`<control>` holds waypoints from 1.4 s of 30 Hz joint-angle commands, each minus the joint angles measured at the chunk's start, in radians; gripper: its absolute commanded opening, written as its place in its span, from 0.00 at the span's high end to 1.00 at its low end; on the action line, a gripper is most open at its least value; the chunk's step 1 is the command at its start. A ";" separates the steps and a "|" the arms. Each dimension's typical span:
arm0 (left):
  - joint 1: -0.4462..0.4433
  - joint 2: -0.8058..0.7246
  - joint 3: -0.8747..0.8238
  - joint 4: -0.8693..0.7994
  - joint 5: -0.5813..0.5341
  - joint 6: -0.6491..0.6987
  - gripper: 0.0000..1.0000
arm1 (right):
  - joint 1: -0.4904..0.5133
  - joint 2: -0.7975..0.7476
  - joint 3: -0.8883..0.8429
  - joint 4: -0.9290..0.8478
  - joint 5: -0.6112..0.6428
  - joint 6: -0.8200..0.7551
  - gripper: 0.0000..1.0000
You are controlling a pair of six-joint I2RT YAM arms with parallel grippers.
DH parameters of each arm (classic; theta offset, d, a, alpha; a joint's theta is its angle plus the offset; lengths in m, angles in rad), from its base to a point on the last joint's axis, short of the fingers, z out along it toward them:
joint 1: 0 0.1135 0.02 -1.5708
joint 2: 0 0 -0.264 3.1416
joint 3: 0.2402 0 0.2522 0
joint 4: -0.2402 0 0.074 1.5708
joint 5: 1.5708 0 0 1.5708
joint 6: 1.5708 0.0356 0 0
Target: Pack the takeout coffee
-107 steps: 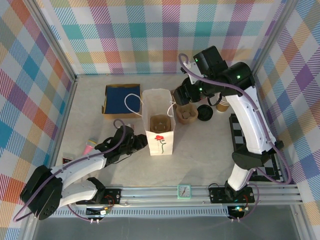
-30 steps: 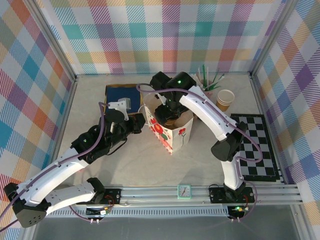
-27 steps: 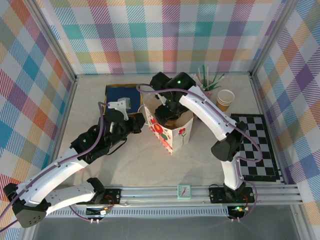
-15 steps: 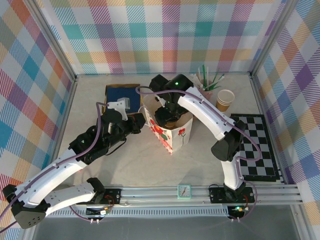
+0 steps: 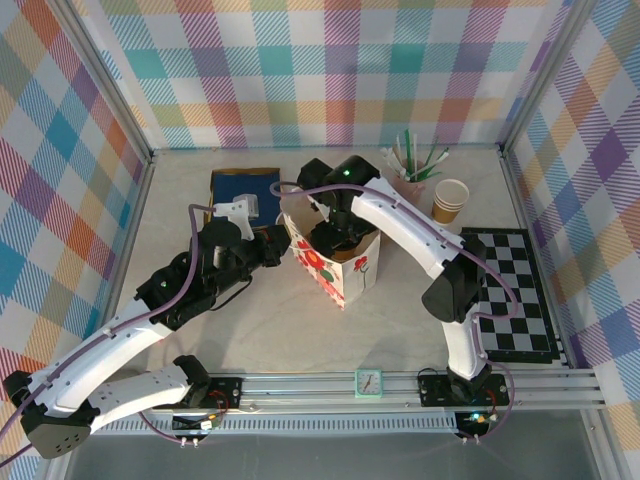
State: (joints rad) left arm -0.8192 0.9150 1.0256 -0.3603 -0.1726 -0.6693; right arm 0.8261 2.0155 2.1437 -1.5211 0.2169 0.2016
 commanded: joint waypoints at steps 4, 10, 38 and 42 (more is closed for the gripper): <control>0.010 -0.014 0.007 0.030 0.012 -0.011 0.85 | 0.008 -0.007 -0.040 0.015 -0.011 0.000 0.59; 0.009 -0.016 0.008 0.030 0.010 -0.012 0.70 | 0.008 -0.017 -0.083 0.042 -0.022 -0.007 0.59; 0.011 -0.021 0.007 0.015 -0.016 0.005 0.49 | 0.004 -0.047 -0.202 0.141 -0.065 0.008 0.57; 0.011 -0.026 -0.005 0.021 -0.020 0.002 0.49 | 0.004 -0.055 -0.225 0.155 -0.071 0.017 0.57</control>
State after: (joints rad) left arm -0.8192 0.9035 1.0252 -0.3607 -0.1772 -0.6800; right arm 0.8261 2.0079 1.9358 -1.3750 0.1677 0.2020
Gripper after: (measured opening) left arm 0.507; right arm 0.843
